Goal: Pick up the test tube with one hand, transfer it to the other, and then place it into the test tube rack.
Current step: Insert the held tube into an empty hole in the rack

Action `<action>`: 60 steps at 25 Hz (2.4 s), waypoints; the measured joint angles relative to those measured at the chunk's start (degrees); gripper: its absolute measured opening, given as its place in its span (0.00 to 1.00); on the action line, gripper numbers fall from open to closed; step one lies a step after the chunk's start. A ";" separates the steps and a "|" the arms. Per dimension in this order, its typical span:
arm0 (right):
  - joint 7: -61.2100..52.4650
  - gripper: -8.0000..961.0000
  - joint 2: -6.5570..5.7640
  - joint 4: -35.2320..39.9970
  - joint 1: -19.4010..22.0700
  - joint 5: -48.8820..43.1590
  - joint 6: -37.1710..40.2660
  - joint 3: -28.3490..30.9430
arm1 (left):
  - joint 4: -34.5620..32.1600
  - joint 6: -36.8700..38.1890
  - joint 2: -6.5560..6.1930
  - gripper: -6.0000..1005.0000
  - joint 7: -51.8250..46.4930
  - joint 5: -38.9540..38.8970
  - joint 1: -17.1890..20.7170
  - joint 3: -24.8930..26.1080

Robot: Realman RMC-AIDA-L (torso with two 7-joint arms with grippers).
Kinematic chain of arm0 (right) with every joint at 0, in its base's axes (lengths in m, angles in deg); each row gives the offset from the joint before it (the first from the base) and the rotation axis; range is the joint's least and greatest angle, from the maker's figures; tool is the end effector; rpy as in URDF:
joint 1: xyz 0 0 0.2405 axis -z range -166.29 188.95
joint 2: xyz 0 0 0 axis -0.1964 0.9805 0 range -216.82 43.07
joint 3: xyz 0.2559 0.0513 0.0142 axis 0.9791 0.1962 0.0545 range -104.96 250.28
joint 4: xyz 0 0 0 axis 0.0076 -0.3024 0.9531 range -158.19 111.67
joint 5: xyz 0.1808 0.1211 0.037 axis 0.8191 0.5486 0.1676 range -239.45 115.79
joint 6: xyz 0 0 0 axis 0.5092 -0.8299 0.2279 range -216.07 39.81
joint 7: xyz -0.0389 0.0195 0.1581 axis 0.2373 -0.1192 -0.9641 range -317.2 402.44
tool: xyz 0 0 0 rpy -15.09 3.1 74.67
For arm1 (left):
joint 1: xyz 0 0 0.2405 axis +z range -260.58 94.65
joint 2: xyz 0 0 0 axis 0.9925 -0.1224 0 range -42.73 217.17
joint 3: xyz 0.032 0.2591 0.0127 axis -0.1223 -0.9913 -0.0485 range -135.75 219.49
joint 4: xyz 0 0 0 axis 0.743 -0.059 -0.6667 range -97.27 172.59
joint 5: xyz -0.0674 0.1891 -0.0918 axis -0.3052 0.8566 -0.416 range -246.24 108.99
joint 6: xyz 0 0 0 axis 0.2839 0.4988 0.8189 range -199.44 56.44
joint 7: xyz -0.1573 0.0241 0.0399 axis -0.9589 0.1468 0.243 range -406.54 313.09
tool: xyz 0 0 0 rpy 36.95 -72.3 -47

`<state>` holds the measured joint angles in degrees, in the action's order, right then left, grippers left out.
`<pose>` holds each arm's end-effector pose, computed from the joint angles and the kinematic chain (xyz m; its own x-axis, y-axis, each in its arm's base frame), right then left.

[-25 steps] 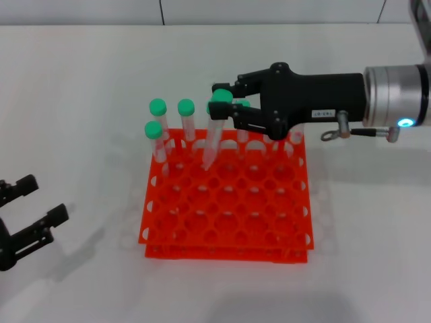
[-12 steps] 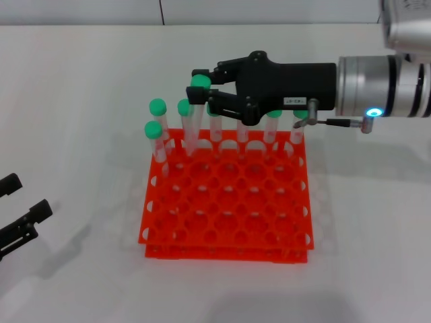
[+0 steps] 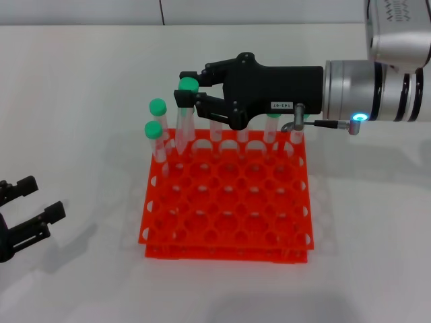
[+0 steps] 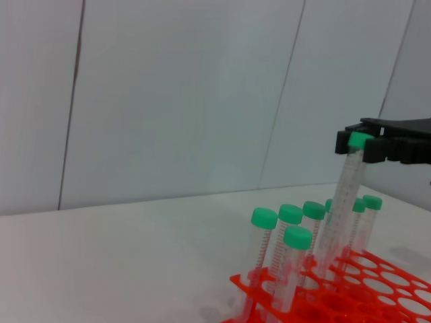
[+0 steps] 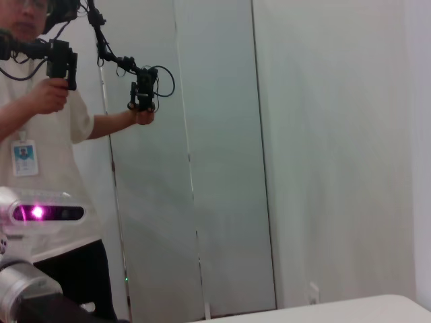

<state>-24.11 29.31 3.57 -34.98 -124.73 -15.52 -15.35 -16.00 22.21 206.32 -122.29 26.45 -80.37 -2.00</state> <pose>0.1133 0.3939 -0.0860 0.7817 -0.0450 -0.6221 -0.1357 -0.9858 -0.0992 -0.3588 0.2128 0.0495 0.6870 0.3396 0.6424 0.6556 -0.6710 -0.3463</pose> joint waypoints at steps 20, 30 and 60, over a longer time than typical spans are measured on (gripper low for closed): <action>1.00 0.31 0.00 0.68 -0.49 3.13 -6.35 -6.65 | 0.50 -0.55 -0.02 0.74 0.00 0.54 -1.46 0.10; 0.86 0.32 0.00 0.68 -0.64 3.14 -8.22 -8.18 | 0.65 -0.63 -0.02 0.74 0.17 0.76 -1.97 0.10; -1.22 0.37 0.00 1.56 -2.38 2.68 -14.84 -15.03 | 2.69 -0.60 -0.02 0.74 0.33 2.04 -3.28 0.10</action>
<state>-25.33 29.31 5.13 -37.35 -122.05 -30.36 -30.38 -13.31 21.60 206.30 -121.95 28.49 -83.65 -1.90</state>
